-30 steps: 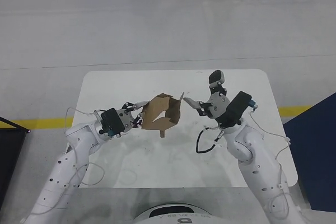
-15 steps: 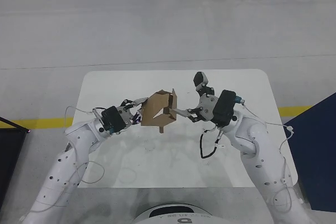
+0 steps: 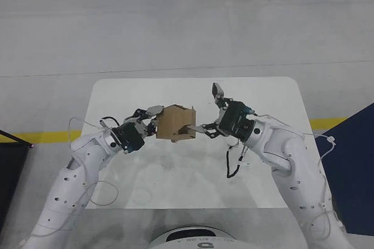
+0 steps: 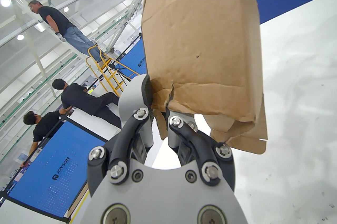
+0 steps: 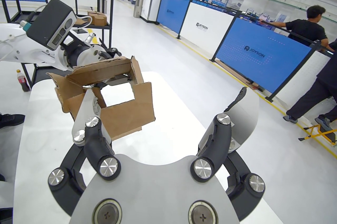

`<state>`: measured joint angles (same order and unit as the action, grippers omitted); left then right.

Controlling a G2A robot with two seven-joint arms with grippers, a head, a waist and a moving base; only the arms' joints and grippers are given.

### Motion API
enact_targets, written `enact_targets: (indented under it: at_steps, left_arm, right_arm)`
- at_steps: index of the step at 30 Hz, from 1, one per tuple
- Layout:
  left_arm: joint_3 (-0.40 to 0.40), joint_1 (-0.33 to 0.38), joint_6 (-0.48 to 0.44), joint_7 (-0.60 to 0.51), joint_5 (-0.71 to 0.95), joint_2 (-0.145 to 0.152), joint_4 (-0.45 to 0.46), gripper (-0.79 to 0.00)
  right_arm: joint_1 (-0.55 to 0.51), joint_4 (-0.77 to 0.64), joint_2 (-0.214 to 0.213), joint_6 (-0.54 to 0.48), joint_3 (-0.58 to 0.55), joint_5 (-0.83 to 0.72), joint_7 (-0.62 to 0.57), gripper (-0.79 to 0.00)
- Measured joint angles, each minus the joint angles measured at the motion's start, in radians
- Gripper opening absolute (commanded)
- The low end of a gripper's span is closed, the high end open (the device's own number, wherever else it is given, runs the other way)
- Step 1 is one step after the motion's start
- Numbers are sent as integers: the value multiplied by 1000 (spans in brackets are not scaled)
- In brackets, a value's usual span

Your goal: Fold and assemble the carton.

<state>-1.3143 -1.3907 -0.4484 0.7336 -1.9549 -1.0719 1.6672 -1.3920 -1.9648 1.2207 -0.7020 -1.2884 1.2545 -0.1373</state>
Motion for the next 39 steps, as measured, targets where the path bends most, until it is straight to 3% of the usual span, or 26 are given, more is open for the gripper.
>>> enact_targets:
  at_steps: [12, 20, 25, 31, 39]
  left_arm:
    - [10, 5, 51, -67, 36, -3, -3, -785]
    - [6, -3, 19, -45, 131, -3, -38, -785]
    - [14, -10, -78, -17, 225, -2, -61, -785]
    - [42, 1, -198, -34, 286, -2, -90, -785]
    - [104, 31, -234, -98, 345, -12, -122, -785]
  right_arm:
    - [1, -3, -6, 6, 29, -44, -44, 0]
    - [-103, -12, -7, 163, -90, -107, 243, 0]
    - [-141, 29, 0, 269, -93, -110, 360, 0]
    - [-105, 55, 0, 230, -40, -50, 329, 0]
    - [-56, 77, -1, 145, 12, -17, 295, 0]
